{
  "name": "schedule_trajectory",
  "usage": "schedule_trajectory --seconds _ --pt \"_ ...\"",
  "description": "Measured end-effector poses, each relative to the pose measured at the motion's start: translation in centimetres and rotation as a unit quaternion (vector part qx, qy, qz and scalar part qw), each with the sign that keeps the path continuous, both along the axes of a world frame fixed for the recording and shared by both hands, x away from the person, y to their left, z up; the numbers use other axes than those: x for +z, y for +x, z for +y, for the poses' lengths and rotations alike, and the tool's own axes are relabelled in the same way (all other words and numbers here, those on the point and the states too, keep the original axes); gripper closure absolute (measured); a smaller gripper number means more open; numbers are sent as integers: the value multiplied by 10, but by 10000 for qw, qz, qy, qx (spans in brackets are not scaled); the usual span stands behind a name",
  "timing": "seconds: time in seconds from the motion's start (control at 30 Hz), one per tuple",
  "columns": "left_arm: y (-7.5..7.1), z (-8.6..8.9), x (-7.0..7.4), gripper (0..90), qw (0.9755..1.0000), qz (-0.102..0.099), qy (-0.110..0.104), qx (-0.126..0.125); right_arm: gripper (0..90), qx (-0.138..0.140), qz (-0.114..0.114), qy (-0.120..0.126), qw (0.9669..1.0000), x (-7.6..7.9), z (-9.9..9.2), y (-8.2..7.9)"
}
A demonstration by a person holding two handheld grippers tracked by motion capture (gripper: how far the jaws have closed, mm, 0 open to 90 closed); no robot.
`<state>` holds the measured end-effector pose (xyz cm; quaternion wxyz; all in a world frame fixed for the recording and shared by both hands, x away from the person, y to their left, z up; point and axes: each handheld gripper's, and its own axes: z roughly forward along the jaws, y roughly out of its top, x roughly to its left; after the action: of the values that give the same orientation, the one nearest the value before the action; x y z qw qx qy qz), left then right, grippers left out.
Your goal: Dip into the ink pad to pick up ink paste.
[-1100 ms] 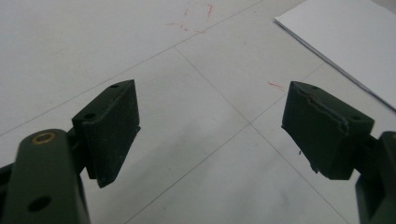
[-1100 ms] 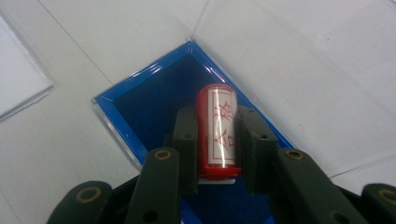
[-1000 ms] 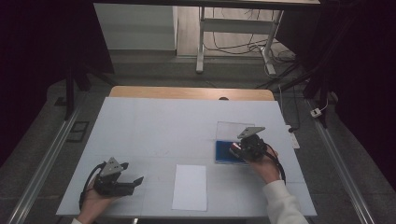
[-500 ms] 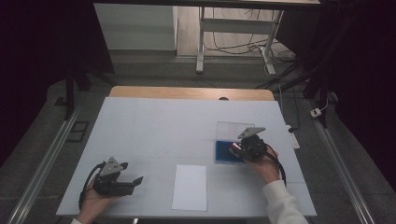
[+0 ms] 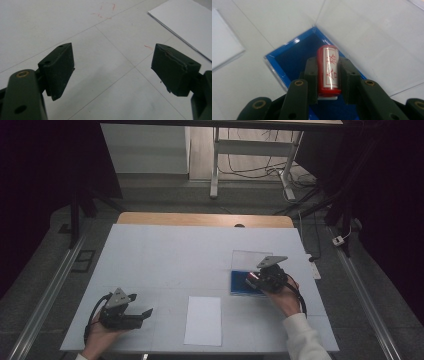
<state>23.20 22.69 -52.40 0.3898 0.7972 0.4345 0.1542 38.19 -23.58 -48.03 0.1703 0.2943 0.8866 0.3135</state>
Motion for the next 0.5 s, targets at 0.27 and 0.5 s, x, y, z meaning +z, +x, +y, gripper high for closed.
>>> schedule_trajectory --seconds 0.27,0.5 --pt "0 0 0 190 10000 4 -1 -2 707 51 -255 225 9994 18 0 -7" --pt "1 0 0 190 10000 8 21 -3 707 50 -354 211 9991 25 -1 -10"
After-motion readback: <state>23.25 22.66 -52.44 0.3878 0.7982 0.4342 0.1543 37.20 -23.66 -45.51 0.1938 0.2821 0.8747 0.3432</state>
